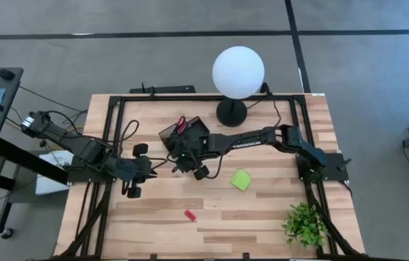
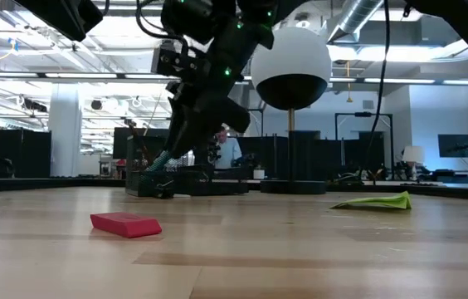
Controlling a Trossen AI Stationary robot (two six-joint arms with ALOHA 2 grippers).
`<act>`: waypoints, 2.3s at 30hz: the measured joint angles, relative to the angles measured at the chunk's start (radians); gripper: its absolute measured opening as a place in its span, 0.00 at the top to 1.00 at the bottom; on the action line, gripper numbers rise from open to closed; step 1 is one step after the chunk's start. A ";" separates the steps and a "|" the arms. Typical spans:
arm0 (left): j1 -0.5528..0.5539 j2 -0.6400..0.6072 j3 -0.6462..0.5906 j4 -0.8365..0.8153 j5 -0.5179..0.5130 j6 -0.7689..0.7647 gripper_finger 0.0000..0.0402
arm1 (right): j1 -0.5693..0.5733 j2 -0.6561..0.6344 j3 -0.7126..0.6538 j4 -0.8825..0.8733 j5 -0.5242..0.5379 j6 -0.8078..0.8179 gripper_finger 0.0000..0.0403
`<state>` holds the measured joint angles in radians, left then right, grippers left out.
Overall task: Pick and place office supplies into organizer
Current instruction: Put the black binder clip into the black desk organizer
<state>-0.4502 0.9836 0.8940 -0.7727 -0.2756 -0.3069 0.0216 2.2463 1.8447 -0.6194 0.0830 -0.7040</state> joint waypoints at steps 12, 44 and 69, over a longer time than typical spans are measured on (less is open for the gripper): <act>0.000 0.000 0.000 0.000 0.000 0.000 0.90 | -0.022 0.000 -0.104 0.138 -0.170 0.009 0.44; 0.000 0.000 0.000 0.000 0.000 0.000 0.90 | -0.102 0.162 0.064 -0.062 -0.352 0.178 0.46; 0.000 0.000 0.000 0.000 0.000 0.000 0.90 | -0.075 0.099 0.070 -0.154 -0.056 0.119 0.46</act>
<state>-0.4503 0.9840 0.8940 -0.7728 -0.2756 -0.3069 -0.0539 2.3451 1.9144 -0.7734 0.0273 -0.5853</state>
